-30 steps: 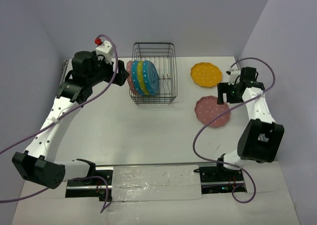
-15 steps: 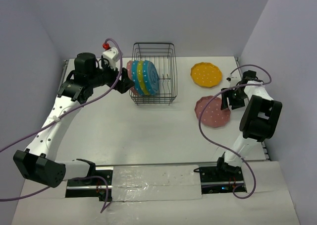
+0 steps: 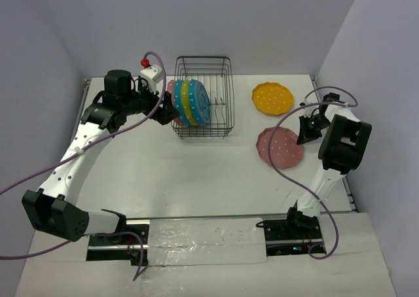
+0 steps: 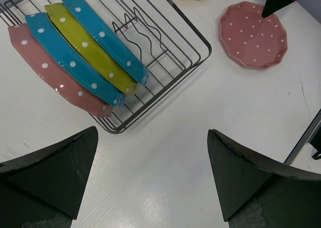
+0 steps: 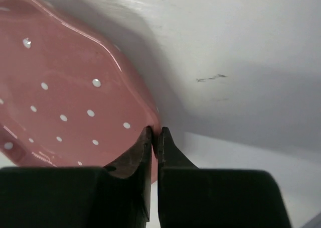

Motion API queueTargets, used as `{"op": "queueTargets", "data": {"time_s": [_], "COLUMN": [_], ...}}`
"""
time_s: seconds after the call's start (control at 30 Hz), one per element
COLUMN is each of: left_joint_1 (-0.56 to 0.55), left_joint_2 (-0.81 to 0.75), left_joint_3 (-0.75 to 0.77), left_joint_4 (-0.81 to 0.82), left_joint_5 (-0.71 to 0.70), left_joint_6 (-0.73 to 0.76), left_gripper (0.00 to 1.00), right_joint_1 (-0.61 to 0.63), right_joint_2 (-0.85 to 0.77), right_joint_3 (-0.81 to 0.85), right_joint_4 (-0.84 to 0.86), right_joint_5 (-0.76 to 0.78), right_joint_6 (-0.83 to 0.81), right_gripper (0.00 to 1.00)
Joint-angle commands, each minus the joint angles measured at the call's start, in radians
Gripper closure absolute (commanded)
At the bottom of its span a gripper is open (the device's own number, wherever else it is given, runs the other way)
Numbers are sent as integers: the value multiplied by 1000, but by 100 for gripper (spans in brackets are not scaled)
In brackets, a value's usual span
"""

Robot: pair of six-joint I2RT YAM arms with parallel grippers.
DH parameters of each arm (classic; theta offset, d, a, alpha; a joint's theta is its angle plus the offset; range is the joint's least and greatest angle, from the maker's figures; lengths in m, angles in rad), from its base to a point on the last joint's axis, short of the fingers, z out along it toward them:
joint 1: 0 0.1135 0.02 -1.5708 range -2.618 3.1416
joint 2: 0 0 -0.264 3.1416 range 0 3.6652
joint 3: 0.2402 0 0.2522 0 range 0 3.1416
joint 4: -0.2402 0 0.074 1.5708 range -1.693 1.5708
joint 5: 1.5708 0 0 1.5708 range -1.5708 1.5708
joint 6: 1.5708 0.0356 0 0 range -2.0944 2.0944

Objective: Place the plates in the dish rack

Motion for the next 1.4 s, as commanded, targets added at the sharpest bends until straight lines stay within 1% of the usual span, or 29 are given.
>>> {"op": "queueTargets", "data": {"time_s": [0.0,0.1,0.27,0.43,0.5,0.53,0.57,0.63,0.67,0.77,0.87,0.9,1.0,1.03,1.17,1.37], "left_joint_1": [3,2,-15,-75,-101,-107,-119,-133,-136,-161,-234,-251,-308,-319,-346,-371], "left_joint_2": [-2,0,9,7,9,12,18,27,30,59,119,128,164,171,213,250], "left_joint_3": [24,25,33,40,36,34,28,22,11,23,74,86,109,111,114,120], "left_joint_4": [28,22,12,25,47,57,82,113,160,219,234,243,262,266,297,314], "left_joint_5": [42,74,140,183,209,227,267,307,342,382,395,402,396,390,401,407], "left_joint_6": [-16,-11,-13,-7,-24,-31,-42,-102,-146,-201,-212,-218,-238,-252,-300,-338], "left_gripper": [1,1,1,1,1,1,1,1,1,1,1,1,1,1,1,1], "right_joint_1": [2,2,2,6,12,17,25,38,46,98,182,231,307,348,440,544], "right_joint_2": [15,-45,-233,-437,-496,-551,-578,-651,-672,-752,-821,-850,-898,-907,-928,-939], "right_joint_3": [12,-14,-36,-65,-85,-91,-103,-107,-105,-90,-68,-65,-39,-24,24,87], "right_joint_4": [-44,-47,-62,-54,-47,-45,-44,-48,-54,-77,-77,-77,-80,-82,-102,-126], "right_joint_5": [-27,-44,-108,-165,-190,-196,-205,-233,-240,-249,-219,-208,-179,-176,-161,-148], "right_joint_6": [-42,-73,-111,-116,-120,-122,-123,-131,-137,-139,-111,-96,-62,-53,-8,36], "right_gripper": [100,100,100,100,100,100,100,100,100,100,100,100,100,100,100,100]}}
